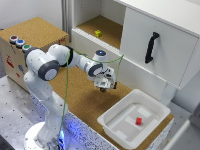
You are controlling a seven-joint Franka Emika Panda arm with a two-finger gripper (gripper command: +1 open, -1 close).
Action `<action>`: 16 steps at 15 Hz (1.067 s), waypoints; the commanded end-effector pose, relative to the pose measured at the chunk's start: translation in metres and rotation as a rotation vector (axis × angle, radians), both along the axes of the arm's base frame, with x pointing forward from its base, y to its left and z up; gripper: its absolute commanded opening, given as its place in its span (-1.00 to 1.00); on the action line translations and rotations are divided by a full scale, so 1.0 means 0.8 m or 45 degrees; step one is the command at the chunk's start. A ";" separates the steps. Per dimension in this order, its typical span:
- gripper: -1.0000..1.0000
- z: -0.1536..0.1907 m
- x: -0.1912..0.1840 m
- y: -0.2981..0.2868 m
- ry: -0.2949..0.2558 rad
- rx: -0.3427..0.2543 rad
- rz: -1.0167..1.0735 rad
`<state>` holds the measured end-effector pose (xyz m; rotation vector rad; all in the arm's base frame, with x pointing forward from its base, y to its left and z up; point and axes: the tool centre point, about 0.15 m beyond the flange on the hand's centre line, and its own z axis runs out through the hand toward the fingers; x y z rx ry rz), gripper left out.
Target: Lift the purple block
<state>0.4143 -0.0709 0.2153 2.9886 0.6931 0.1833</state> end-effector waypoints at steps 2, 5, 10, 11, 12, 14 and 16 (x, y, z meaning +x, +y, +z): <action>-1.00 -0.031 0.021 0.010 -0.014 -0.066 -0.073; -1.00 -0.027 0.024 0.010 -0.021 -0.064 -0.081; -1.00 0.006 0.020 0.002 -0.068 -0.084 -0.166; -1.00 0.018 0.015 0.000 -0.077 -0.082 -0.195; -1.00 0.032 0.009 -0.002 -0.074 -0.065 -0.250; -1.00 0.047 0.000 -0.008 -0.061 -0.071 -0.411; -1.00 0.052 -0.010 -0.011 -0.045 -0.052 -0.625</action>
